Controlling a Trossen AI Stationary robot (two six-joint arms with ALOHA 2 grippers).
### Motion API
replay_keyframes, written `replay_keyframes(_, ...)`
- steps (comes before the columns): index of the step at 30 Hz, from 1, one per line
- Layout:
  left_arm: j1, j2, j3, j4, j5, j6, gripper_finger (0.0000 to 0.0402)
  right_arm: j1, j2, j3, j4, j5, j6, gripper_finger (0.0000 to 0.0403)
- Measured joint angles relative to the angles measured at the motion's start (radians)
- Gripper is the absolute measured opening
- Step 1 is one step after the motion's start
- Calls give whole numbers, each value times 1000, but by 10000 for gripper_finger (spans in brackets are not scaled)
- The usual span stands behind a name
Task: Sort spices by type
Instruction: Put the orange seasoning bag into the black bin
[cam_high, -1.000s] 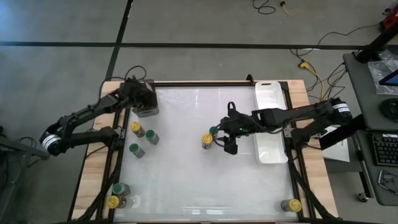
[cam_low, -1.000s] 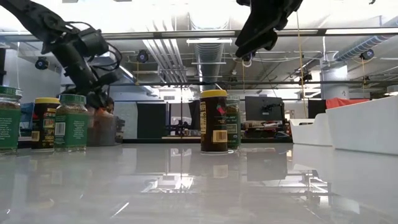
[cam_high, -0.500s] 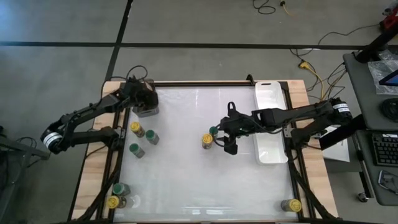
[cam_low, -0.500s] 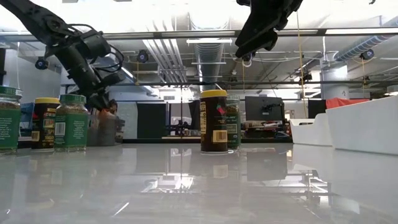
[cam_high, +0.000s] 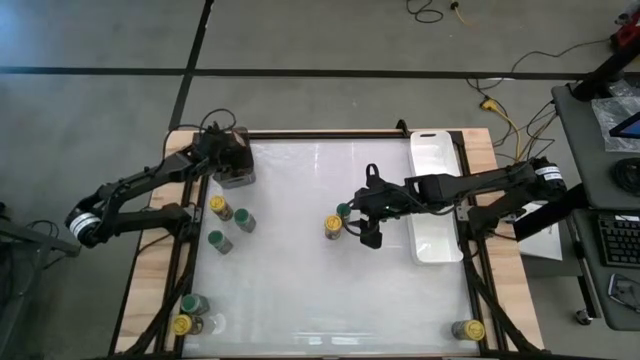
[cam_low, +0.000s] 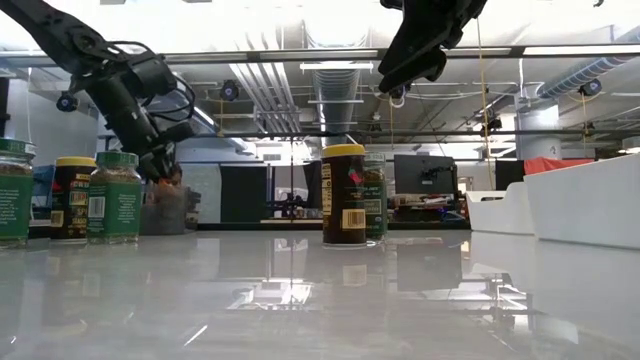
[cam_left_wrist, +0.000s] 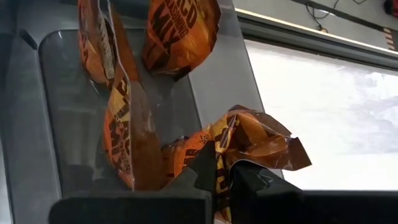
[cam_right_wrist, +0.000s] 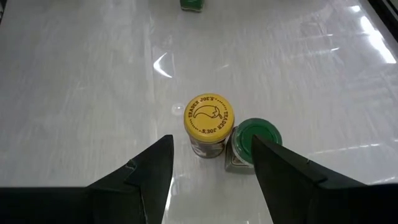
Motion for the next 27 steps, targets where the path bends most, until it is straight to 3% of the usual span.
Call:
replay_keyframes(10,0,0,0,16,-30,-12,3,0,0,0,0,0,14,206)
replay_keyframes(21,0,0,0,25,-32,-12,107,0,0,0,0,-1,36,206)
replay_keyframes(27,0,-1,0,25,-31,-12,134,0,0,0,0,-4,35,206)
